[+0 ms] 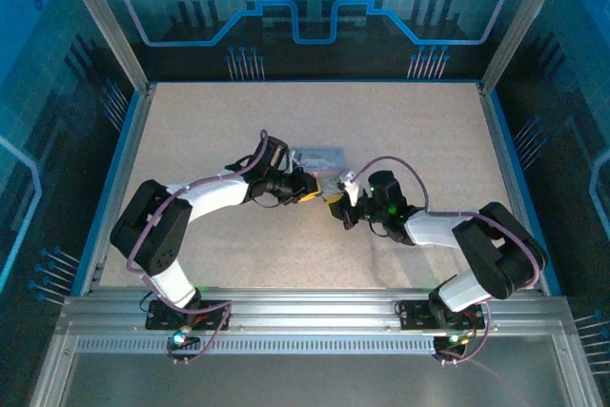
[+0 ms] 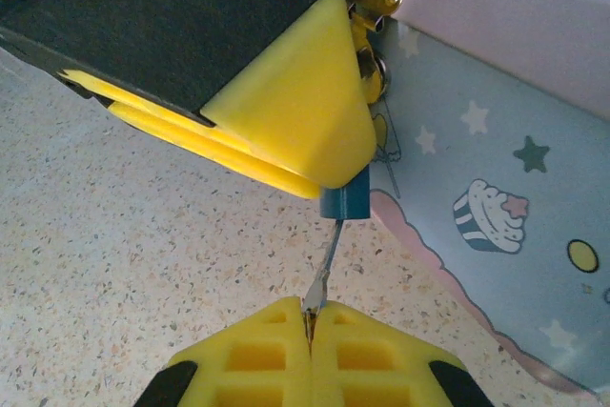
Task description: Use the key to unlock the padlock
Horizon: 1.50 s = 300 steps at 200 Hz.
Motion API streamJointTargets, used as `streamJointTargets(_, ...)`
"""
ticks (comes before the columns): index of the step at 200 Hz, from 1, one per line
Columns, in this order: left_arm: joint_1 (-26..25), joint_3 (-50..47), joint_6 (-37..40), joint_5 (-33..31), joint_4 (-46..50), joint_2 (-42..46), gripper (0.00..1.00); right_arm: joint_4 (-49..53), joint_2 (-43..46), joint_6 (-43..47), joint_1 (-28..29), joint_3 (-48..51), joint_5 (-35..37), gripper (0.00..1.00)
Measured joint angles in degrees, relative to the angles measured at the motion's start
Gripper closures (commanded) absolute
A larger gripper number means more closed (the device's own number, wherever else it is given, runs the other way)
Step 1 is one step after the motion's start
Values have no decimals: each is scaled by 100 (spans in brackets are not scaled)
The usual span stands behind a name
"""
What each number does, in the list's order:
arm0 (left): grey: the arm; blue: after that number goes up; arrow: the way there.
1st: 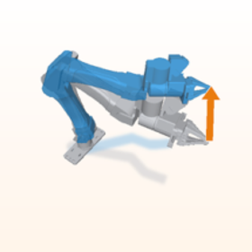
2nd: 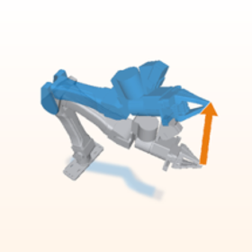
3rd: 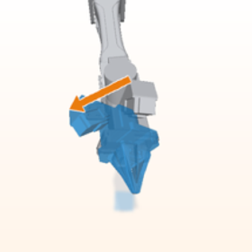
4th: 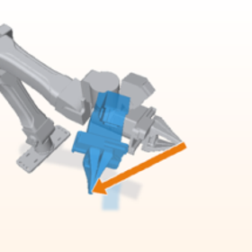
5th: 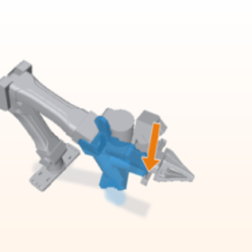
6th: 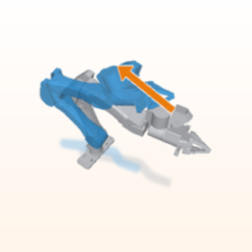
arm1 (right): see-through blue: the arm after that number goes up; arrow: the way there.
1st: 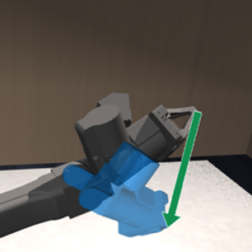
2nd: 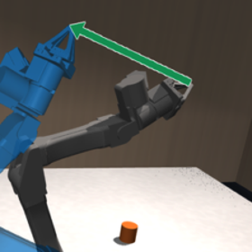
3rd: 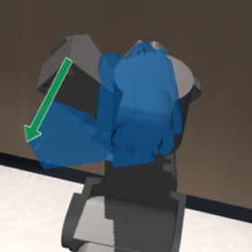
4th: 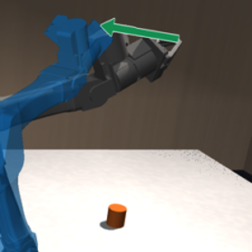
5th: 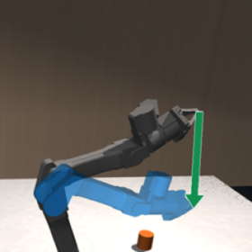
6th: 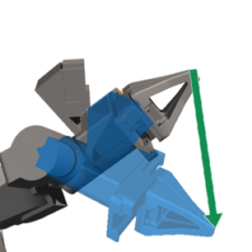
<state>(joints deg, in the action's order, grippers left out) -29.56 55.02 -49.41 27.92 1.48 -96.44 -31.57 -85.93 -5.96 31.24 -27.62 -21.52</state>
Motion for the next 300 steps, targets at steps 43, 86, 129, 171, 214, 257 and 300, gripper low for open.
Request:
streamJointTargets(43,11,0,0,-2,0,20,82,-66,-85,0,0,-39,4,100)
streamJointTargets(86,28,0,0,-9,31,28,82,-170,-221,4,0,-81,7,100)
streamJointTargets(129,59,0,4,-9,87,92,82,-297,-267,157,-4,-90,44,100)
streamJointTargets(171,70,0,33,-31,138,127,82,-330,-382,345,-31,-149,-11,100)
streamJointTargets(214,70,0,76,-42,149,146,82,-334,-422,372,-120,-177,-192,100)
streamJointTargets(257,79,0,151,-42,164,160,82,-319,-446,479,-138,-219,-254,100)
streamJointTargets(300,94,0,151,-42,166,168,82,-195,-446,621,-142,-306,-278,100)
